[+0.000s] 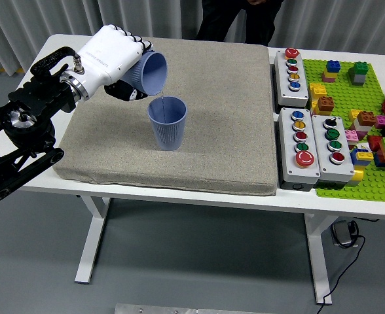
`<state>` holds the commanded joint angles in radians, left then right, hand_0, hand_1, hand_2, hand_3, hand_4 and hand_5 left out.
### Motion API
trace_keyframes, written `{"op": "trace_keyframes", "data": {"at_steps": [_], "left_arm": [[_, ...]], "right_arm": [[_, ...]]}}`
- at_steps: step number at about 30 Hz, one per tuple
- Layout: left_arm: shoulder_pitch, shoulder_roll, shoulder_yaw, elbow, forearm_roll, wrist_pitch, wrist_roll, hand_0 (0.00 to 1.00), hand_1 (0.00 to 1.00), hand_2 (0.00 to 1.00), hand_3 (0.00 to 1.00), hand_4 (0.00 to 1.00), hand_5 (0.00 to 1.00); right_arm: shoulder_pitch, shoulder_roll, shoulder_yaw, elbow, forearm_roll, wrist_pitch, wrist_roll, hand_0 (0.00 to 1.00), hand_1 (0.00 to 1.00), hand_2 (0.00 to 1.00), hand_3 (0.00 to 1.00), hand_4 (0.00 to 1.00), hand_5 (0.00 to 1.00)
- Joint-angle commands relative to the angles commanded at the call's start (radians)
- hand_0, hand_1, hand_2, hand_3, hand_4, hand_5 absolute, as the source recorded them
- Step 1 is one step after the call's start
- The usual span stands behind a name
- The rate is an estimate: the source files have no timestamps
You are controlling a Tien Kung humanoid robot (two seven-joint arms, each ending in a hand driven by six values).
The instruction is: Pick cup pour cup place
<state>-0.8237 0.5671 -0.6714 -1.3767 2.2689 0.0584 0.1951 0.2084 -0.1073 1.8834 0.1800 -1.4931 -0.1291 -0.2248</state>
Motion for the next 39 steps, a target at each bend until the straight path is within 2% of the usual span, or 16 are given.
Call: {"op": "trace_keyframes", "data": {"at_steps": [33, 39], "left_arm": [[-0.069, 0.028, 0.081, -0.006, 0.0, -0.007, 0.024, 0.492, 0.455, 0.47, 0.478, 0.783, 0.167], [-0.068, 0.027, 0.083, -0.008, 0.0, -0.004, 0.027, 0.492, 0.455, 0.471, 0.479, 0.782, 0.166]], "right_arm": [[0.012, -0.002, -0.006, 0.0, 0.012, -0.003, 0.001, 0.697, 0.632, 0.586, 0.59, 0.002, 0.215], [0.006, -0.001, -0.004, 0.0, 0.009, -0.004, 0.001, 0.698, 0.632, 0.586, 0.59, 0.002, 0.217]]}}
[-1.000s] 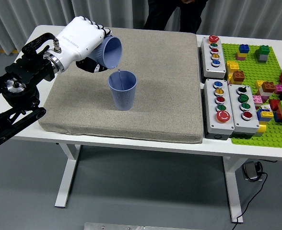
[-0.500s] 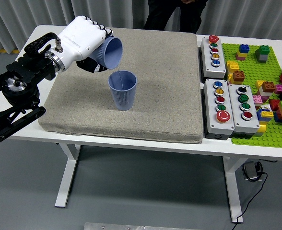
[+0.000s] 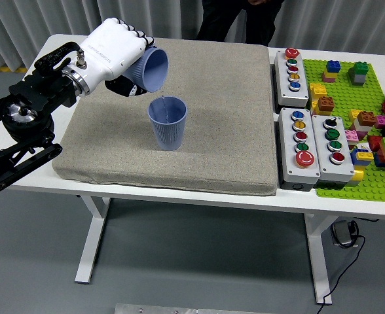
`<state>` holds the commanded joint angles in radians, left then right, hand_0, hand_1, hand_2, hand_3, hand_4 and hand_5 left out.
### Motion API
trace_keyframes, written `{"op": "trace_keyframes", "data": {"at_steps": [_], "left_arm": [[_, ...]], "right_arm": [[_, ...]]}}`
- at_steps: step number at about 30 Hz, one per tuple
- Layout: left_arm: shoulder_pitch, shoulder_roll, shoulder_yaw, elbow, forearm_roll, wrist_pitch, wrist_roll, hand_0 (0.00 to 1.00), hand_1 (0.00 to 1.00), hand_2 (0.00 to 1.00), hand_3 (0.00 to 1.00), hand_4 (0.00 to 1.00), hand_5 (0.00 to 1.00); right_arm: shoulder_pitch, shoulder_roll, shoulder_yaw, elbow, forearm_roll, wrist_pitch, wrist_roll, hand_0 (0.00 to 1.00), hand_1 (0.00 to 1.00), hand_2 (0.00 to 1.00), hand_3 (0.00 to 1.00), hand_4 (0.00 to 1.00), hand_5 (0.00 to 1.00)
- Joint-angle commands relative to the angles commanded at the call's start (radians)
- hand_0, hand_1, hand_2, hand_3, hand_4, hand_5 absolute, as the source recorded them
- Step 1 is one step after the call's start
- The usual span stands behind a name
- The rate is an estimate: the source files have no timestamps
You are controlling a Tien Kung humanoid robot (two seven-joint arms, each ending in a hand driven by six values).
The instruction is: Pick cup pour cup place
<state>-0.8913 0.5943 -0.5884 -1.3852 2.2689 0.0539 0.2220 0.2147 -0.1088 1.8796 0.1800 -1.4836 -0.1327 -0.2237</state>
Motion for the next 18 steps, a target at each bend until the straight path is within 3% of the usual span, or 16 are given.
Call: {"op": "trace_keyframes", "data": {"at_steps": [18], "left_arm": [[-0.011, 0.007, 0.035, 0.001, 0.0, -0.002, 0.005, 0.492, 0.456, 0.47, 0.48, 0.778, 0.168]], "right_arm": [[-0.011, 0.001, 0.001, 0.0, -0.001, 0.0, 0.001, 0.697, 0.632, 0.586, 0.59, 0.002, 0.217]]}}
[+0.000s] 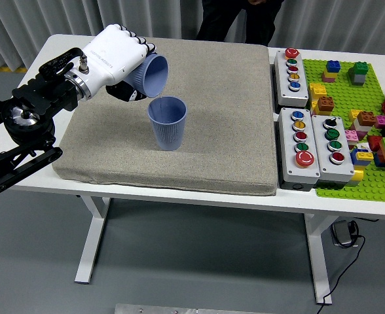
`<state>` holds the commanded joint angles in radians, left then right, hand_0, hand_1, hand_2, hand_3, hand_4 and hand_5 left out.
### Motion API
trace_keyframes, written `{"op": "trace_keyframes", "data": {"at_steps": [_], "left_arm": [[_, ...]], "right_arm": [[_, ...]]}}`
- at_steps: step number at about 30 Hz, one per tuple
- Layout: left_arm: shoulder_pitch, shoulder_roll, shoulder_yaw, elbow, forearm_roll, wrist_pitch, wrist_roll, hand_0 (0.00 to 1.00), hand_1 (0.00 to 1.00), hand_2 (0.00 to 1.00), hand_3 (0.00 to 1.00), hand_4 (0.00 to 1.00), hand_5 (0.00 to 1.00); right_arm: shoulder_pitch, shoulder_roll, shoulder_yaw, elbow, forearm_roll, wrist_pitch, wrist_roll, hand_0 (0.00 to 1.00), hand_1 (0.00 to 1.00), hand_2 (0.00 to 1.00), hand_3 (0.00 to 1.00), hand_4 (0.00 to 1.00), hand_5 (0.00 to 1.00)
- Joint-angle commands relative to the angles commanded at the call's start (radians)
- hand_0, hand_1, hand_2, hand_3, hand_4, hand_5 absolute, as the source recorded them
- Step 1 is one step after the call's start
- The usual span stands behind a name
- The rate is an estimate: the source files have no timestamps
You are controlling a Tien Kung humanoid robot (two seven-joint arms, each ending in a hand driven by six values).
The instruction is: Pick cup pour cup place
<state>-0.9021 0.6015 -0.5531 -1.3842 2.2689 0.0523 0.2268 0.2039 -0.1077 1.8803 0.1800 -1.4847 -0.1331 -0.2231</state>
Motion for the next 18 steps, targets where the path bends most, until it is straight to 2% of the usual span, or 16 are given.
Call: {"op": "trace_keyframes", "data": {"at_steps": [18], "left_arm": [[-0.021, 0.005, 0.02, -0.001, 0.0, 0.001, 0.002, 0.493, 0.455, 0.47, 0.48, 0.775, 0.173]], "right_arm": [[0.007, -0.003, -0.005, 0.0, 0.009, 0.0, 0.001, 0.696, 0.632, 0.587, 0.59, 0.002, 0.22]]}}
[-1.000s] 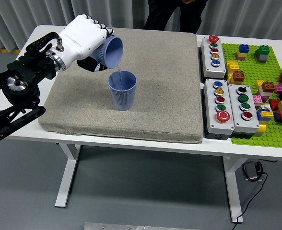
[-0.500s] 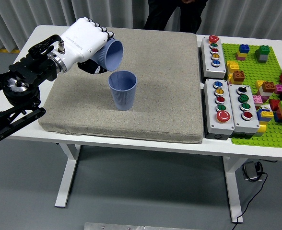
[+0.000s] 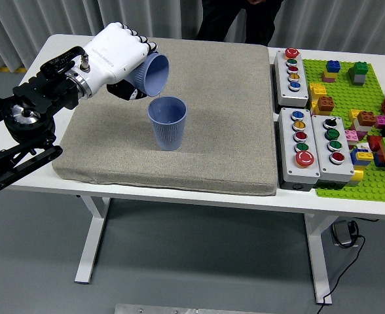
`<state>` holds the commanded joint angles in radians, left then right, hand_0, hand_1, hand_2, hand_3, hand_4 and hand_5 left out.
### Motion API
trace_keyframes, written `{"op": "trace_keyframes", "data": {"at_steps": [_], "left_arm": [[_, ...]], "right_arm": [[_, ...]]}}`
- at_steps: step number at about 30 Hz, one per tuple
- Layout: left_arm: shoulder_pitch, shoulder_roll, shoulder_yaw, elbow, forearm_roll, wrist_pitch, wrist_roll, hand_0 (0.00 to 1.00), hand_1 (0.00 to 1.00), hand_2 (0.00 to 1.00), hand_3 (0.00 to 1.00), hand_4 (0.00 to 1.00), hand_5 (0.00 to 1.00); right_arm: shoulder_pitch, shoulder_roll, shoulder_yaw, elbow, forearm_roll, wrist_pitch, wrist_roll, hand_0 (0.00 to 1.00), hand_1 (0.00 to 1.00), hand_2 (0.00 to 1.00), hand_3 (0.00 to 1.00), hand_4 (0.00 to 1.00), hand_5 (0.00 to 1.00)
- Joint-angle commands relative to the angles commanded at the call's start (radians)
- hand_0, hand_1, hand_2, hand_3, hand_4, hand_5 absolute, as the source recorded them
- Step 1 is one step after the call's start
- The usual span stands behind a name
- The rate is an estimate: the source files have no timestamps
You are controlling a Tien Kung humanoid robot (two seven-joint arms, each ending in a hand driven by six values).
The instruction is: Pick cup pour cup place
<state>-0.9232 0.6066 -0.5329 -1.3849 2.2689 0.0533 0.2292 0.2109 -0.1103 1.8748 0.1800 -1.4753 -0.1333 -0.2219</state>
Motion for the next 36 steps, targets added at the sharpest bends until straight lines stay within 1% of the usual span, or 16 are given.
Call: {"op": "trace_keyframes", "data": {"at_steps": [16, 21, 24, 25, 27, 28, 29, 30, 31, 32, 34, 36], "left_arm": [[0.0, 0.005, -0.002, -0.01, 0.0, 0.002, 0.002, 0.493, 0.455, 0.47, 0.479, 0.776, 0.173], [0.004, 0.003, -0.009, -0.006, 0.0, 0.011, 0.0, 0.493, 0.455, 0.47, 0.479, 0.776, 0.173], [0.016, -0.002, -0.021, 0.028, 0.0, 0.05, -0.019, 0.491, 0.454, 0.468, 0.478, 0.775, 0.173], [0.022, -0.01, -0.027, 0.049, -0.019, 0.089, -0.033, 0.491, 0.454, 0.468, 0.478, 0.775, 0.173], [0.03, -0.016, -0.036, 0.068, -0.044, 0.129, -0.045, 0.491, 0.454, 0.468, 0.478, 0.775, 0.173], [0.034, -0.018, -0.042, 0.077, -0.079, 0.154, -0.051, 0.49, 0.453, 0.465, 0.476, 0.78, 0.176], [0.038, -0.02, -0.047, 0.083, -0.099, 0.168, -0.057, 0.49, 0.453, 0.465, 0.476, 0.78, 0.176], [0.05, -0.025, -0.063, 0.101, -0.144, 0.202, -0.078, 0.49, 0.453, 0.465, 0.476, 0.78, 0.176], [0.053, -0.027, -0.067, 0.107, -0.186, 0.218, -0.085, 0.49, 0.453, 0.465, 0.476, 0.78, 0.176], [0.066, -0.03, -0.086, 0.115, -0.225, 0.236, -0.098, 0.49, 0.453, 0.465, 0.476, 0.78, 0.176], [0.09, -0.034, -0.121, 0.122, -0.309, 0.23, -0.114, 0.497, 0.452, 0.467, 0.477, 0.783, 0.179], [0.113, -0.041, -0.151, 0.129, -0.393, 0.245, -0.129, 0.497, 0.452, 0.467, 0.477, 0.783, 0.179]], "right_arm": [[0.002, 0.0, 0.0, 0.0, 0.001, -0.001, -0.002, 0.697, 0.632, 0.587, 0.59, 0.002, 0.218], [0.004, -0.001, 0.0, 0.0, 0.001, -0.001, -0.002, 0.697, 0.632, 0.587, 0.59, 0.002, 0.218], [0.004, 0.0, -0.002, 0.0, 0.002, -0.001, -0.002, 0.696, 0.632, 0.587, 0.59, 0.002, 0.218], [0.004, 0.0, -0.002, 0.0, 0.004, -0.002, -0.002, 0.696, 0.632, 0.587, 0.59, 0.002, 0.218], [0.004, 0.001, -0.002, 0.0, 0.004, -0.002, -0.002, 0.696, 0.632, 0.587, 0.59, 0.002, 0.218], [0.004, 0.001, -0.002, 0.0, 0.003, -0.002, -0.003, 0.696, 0.632, 0.587, 0.59, 0.002, 0.218], [0.003, 0.001, -0.001, 0.0, 0.002, -0.002, -0.003, 0.696, 0.632, 0.587, 0.59, 0.002, 0.218], [0.002, 0.002, 0.0, 0.0, -0.001, -0.001, -0.003, 0.696, 0.632, 0.587, 0.59, 0.002, 0.218], [0.001, 0.003, 0.001, 0.0, -0.001, -0.001, -0.004, 0.696, 0.632, 0.587, 0.59, 0.002, 0.218], [0.0, 0.003, 0.001, 0.0, -0.003, -0.001, -0.004, 0.696, 0.632, 0.587, 0.59, 0.002, 0.218], [-0.004, 0.005, 0.001, 0.0, -0.002, -0.002, -0.005, 0.696, 0.631, 0.587, 0.591, 0.002, 0.22], [-0.007, 0.006, 0.002, 0.0, -0.005, -0.001, -0.005, 0.696, 0.631, 0.587, 0.591, 0.002, 0.22]]}}
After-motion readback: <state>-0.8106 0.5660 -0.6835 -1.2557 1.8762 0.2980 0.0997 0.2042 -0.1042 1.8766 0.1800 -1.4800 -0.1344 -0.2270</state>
